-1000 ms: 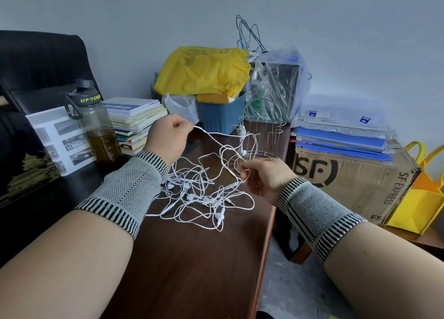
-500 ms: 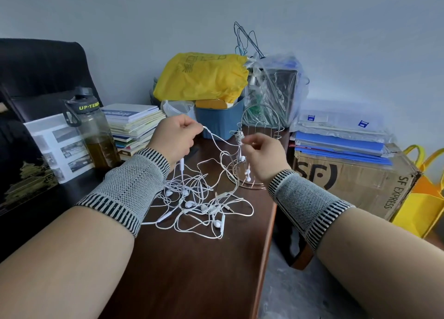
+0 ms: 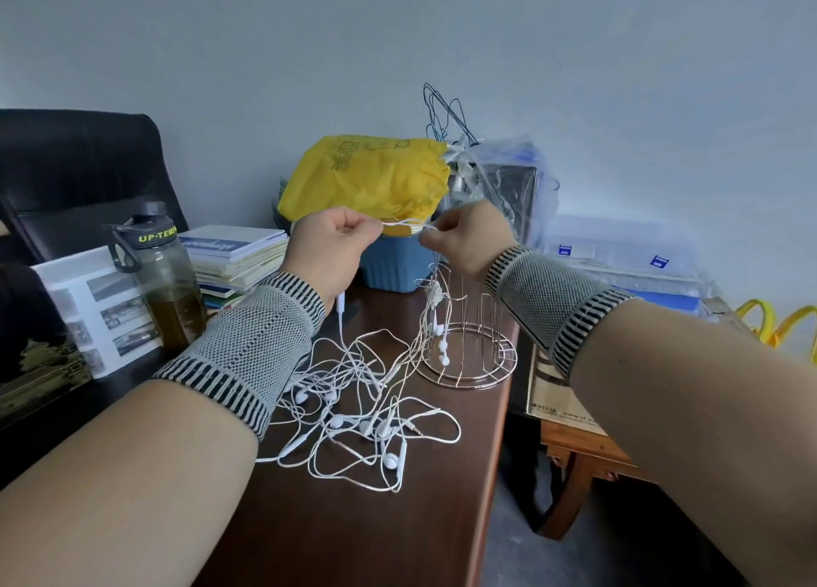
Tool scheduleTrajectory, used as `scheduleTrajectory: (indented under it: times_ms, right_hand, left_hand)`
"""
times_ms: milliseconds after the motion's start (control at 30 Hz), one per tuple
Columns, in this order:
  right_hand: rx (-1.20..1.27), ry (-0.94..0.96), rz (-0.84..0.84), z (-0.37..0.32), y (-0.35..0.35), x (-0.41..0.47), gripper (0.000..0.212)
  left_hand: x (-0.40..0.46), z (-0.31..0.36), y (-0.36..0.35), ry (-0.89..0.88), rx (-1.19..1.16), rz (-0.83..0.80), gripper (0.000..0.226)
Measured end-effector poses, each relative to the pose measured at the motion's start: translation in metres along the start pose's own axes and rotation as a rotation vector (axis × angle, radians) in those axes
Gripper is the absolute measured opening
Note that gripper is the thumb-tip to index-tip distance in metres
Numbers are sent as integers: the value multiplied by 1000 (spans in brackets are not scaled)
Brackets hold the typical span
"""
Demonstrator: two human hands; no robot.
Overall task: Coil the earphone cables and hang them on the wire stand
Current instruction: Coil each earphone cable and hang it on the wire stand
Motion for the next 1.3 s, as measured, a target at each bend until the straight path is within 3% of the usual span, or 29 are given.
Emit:
scheduleTrajectory:
  times_ms: [233,400,500,567,667,767,900,1033,1100,1300]
  right_hand:
    - [-59,1,186,-6,26,26,15]
    - [-314,-142,-90,20,16,31,23]
    - [-27,-124,94,13,28,31,28]
    - [38,-123,162,5,34,29,29]
    - [2,-205,9,9,27,28,33]
    - [298,-326,-242,10,11,12,24]
    - [645,-305,-343,-2,2,1,27]
    - [734,-381,-520,-8,-13,-11,33]
    - [730,-403,-550,-8,-19,-17,35]
    - [924,-464,-408,-9,-6,-9,36]
  left_hand:
    - [10,4,-11,-38,36,14,20]
    - [16,3,7,-69,32,167,18]
    - [18,-5,13,-41,47,199,9]
    - [17,-6,13,-34,71,227,8]
    - [17,2,15,-66,75,266,11]
    - [19,6,19,-57,60,296,13]
    - [21,-3,22,5,-28,310,18]
    - [17,-5,21,18,11,300,20]
    - [15,-4,20,1,23,301,20]
    - [14,0,25,-26,137,296,26]
Point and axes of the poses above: each hand's wrist, its own x-axis towards the middle knuckle, its own y-axis out of the back of the hand, z = x × y, the point moved 5 cm from there along x, towards the middle knuckle
